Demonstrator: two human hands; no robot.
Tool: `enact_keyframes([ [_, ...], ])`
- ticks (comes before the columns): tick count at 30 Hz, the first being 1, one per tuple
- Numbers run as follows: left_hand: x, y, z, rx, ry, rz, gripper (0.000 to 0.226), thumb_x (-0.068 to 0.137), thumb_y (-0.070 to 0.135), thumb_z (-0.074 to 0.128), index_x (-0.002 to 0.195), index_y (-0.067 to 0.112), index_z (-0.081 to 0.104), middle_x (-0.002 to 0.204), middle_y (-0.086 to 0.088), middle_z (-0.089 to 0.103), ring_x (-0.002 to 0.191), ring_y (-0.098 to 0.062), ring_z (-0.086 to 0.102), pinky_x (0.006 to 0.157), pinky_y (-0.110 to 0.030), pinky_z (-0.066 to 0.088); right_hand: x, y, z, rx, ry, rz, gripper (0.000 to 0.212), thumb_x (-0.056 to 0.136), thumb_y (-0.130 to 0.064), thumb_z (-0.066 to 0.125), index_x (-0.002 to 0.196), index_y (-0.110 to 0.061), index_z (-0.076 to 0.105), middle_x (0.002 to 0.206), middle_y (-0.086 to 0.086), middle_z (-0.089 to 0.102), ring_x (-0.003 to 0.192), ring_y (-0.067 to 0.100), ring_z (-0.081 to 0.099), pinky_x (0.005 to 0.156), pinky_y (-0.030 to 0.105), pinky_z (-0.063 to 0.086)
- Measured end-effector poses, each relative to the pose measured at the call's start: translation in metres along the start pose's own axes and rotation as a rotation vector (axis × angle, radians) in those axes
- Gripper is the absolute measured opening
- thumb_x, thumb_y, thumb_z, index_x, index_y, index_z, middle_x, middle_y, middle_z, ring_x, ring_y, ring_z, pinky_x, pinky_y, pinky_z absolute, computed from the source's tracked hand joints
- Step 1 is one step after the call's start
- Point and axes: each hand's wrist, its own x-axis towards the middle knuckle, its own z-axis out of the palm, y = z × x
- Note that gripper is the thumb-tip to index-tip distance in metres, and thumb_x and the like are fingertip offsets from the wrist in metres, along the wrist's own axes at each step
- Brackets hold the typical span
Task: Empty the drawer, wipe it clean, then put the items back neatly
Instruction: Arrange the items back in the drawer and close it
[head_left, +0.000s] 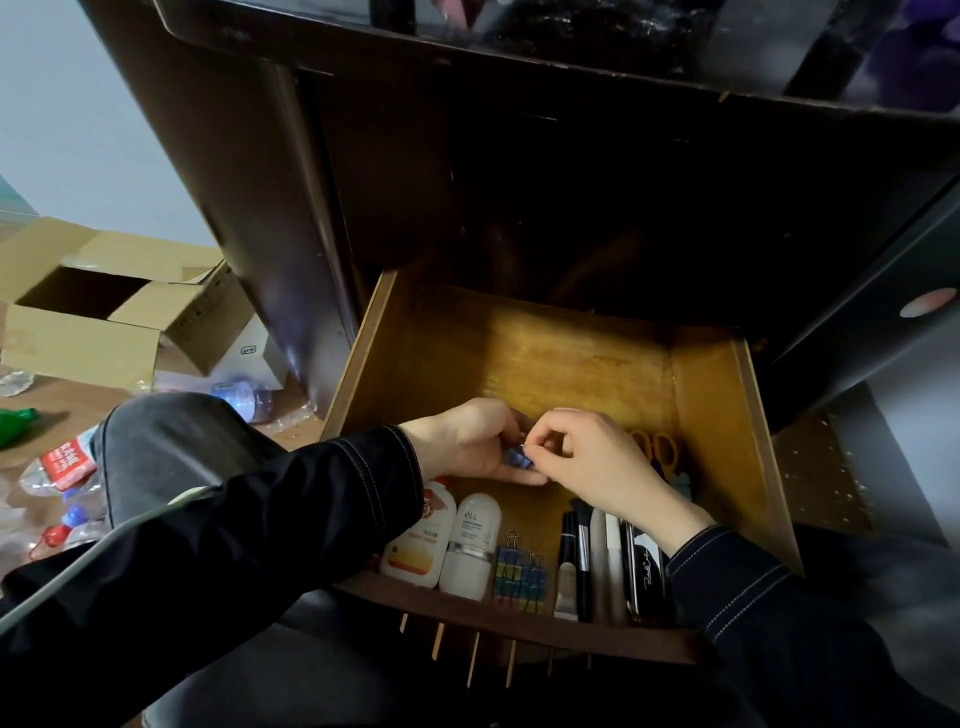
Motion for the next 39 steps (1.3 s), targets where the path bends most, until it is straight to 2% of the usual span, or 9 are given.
enact_keyframes([
  [4,0.002,-0.001,0.005,0.529,0.256,0.186,0.024,0.098,0.000,0.043,0.111,-0.003,0.063,0.096,-0.020,0.068,0.068,-0.028,0.065,0.052,-0.032,0.056,-0.001,0.009,-0.008,-0.062,-0.122,0.165,0.012,0.087,-0.028,0.068,0.076,-0.031,0.069,0.072,-0.014,0.067,0.069,0.001,0.061,0.060,0.024,0.047],
  [8,0.002,-0.002,0.001,0.915,0.247,0.246,0.022,0.094,0.005,0.054,0.105,-0.009,0.068,0.079,-0.012,0.070,0.047,-0.015,0.053,0.037,-0.020,0.040,-0.004,0.011,-0.003,-0.013,-0.434,0.238,0.007,0.084,-0.018,0.072,0.078,-0.019,0.077,0.056,-0.021,0.064,0.052,-0.006,0.054,0.050,0.015,0.040],
  [10,0.001,-0.004,0.002,1.014,0.161,0.095,0.024,0.093,0.008,0.055,0.107,-0.006,0.070,0.085,-0.011,0.075,0.053,-0.019,0.057,0.045,-0.022,0.044,-0.006,0.008,0.002,0.009,-0.524,0.218,0.005,0.083,-0.016,0.073,0.081,-0.017,0.078,0.052,-0.027,0.059,0.047,-0.010,0.051,0.046,0.010,0.035],
  [12,0.001,-0.006,0.003,1.090,0.089,-0.057,0.026,0.090,0.012,0.056,0.106,0.000,0.073,0.096,-0.013,0.077,0.070,-0.028,0.060,0.065,-0.034,0.048,-0.006,0.006,0.005,0.019,-0.564,0.195,0.006,0.083,-0.014,0.072,0.084,-0.015,0.078,0.051,-0.028,0.059,0.048,-0.011,0.051,0.044,0.007,0.034],
  [14,0.002,-0.007,0.002,1.128,0.052,-0.124,0.027,0.088,0.015,0.056,0.105,0.004,0.074,0.100,-0.014,0.076,0.079,-0.030,0.056,0.071,-0.042,0.044,-0.006,0.004,0.006,0.022,-0.580,0.182,0.007,0.083,-0.012,0.072,0.085,-0.012,0.078,0.049,-0.026,0.058,0.046,-0.010,0.049,0.043,0.007,0.033],
  [21,0.003,-0.008,0.000,1.137,0.006,-0.170,0.024,0.093,0.012,0.052,0.105,0.002,0.070,0.094,-0.009,0.078,0.061,-0.024,0.058,0.050,-0.026,0.037,-0.008,0.005,0.009,-0.040,-0.624,0.186,0.008,0.083,-0.015,0.073,0.088,-0.015,0.079,0.060,-0.016,0.060,0.050,-0.006,0.049,0.048,0.012,0.035],
  [24,0.004,-0.008,0.000,1.143,-0.009,-0.209,0.025,0.094,0.015,0.051,0.104,0.003,0.070,0.096,-0.009,0.078,0.072,-0.027,0.057,0.054,-0.027,0.035,-0.008,0.006,0.011,-0.066,-0.652,0.189,0.009,0.083,-0.017,0.073,0.089,-0.017,0.079,0.058,-0.020,0.060,0.051,-0.006,0.050,0.050,0.014,0.036],
  [33,-0.001,-0.010,0.003,1.201,-0.082,-0.266,0.035,0.091,0.019,0.039,0.102,0.009,0.071,0.097,-0.001,0.078,0.074,-0.024,0.070,0.050,-0.024,0.037,-0.008,0.010,0.013,-0.097,-0.665,0.150,0.008,0.082,-0.020,0.075,0.089,-0.020,0.080,0.057,-0.021,0.059,0.053,-0.005,0.051,0.053,0.017,0.037],
  [39,-0.003,-0.009,0.006,1.172,-0.093,-0.226,0.033,0.096,0.016,0.037,0.101,0.006,0.068,0.097,-0.007,0.078,0.057,-0.017,0.072,0.038,-0.016,0.038,-0.007,0.011,0.012,-0.121,-0.674,0.129,0.009,0.082,-0.021,0.075,0.090,-0.021,0.080,0.052,-0.031,0.056,0.051,-0.011,0.051,0.051,0.018,0.035],
])
